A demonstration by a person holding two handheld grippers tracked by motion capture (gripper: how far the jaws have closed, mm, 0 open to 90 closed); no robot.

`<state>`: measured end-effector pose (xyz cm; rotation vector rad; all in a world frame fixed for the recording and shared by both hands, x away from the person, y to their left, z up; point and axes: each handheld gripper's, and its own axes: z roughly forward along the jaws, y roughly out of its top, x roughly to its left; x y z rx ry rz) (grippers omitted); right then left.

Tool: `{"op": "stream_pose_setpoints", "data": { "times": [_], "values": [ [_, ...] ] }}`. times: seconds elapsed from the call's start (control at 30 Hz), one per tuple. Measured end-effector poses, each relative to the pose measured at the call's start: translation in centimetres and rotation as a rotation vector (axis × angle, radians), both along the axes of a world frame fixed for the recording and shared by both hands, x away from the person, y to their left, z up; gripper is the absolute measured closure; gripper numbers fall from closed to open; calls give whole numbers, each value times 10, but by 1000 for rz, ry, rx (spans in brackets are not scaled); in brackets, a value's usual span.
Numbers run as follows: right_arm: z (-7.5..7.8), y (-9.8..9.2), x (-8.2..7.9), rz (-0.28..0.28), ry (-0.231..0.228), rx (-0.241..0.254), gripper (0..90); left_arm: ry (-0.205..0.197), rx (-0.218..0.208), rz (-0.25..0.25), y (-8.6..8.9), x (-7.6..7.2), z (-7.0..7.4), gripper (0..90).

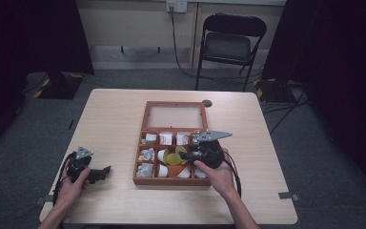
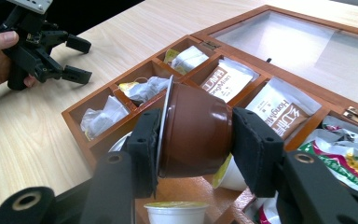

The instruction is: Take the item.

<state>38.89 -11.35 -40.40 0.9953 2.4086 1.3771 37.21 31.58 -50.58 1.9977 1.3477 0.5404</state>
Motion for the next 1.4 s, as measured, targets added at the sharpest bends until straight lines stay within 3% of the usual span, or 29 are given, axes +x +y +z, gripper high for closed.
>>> {"op": "stream_pose_setpoints", "data": {
  "times": [1.4],
  "values": [
    [10, -39, 5, -110, -37, 21, 543, 0, 0, 0, 0, 0, 0, 0]
  ]
}}
